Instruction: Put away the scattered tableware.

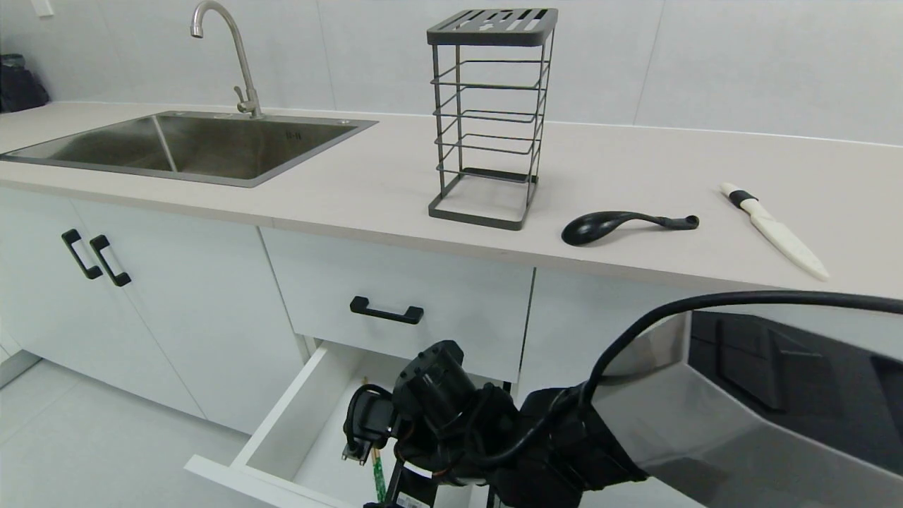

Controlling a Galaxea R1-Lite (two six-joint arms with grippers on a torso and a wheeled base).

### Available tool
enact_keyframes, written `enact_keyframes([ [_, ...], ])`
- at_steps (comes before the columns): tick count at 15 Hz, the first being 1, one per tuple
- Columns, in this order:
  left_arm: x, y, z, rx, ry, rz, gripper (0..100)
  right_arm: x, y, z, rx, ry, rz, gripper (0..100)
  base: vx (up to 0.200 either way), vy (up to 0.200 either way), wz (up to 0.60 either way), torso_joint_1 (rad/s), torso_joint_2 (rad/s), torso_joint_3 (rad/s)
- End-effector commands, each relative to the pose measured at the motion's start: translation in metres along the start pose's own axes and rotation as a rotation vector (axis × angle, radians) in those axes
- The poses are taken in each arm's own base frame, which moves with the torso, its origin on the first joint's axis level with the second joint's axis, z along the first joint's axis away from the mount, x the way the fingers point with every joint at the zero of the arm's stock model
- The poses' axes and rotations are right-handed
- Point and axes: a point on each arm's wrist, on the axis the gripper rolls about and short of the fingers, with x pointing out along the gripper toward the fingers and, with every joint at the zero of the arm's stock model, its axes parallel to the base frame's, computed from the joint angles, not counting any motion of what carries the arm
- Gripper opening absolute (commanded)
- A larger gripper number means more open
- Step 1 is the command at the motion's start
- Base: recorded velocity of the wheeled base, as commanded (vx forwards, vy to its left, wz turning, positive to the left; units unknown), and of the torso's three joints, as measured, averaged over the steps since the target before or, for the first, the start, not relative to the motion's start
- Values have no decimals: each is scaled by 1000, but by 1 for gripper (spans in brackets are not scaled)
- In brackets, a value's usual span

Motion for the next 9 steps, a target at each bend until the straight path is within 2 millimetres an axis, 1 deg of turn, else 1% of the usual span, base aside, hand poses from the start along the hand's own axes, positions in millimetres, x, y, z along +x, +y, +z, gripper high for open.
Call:
enact_keyframes([
  [1,0,0,0,0,0,0,100,-30,5,16,-19,-53,-8,100,0,0,0,0,0,0],
  [4,0,0,0,0,0,0,100,-56,15,26,-19,-91,-7,100,0,0,0,0,0,0],
  [5,0,0,0,0,0,0,100,-64,21,29,-6,-102,-4,100,0,0,0,0,0,0],
  [7,0,0,0,0,0,0,100,-83,31,30,16,-120,-24,100,0,0,0,0,0,0],
  [8,0,0,0,0,0,0,100,-97,37,31,29,-145,-22,100,0,0,0,0,0,0],
  [9,0,0,0,0,0,0,100,-105,39,32,41,-160,-29,100,0,0,0,0,0,0],
])
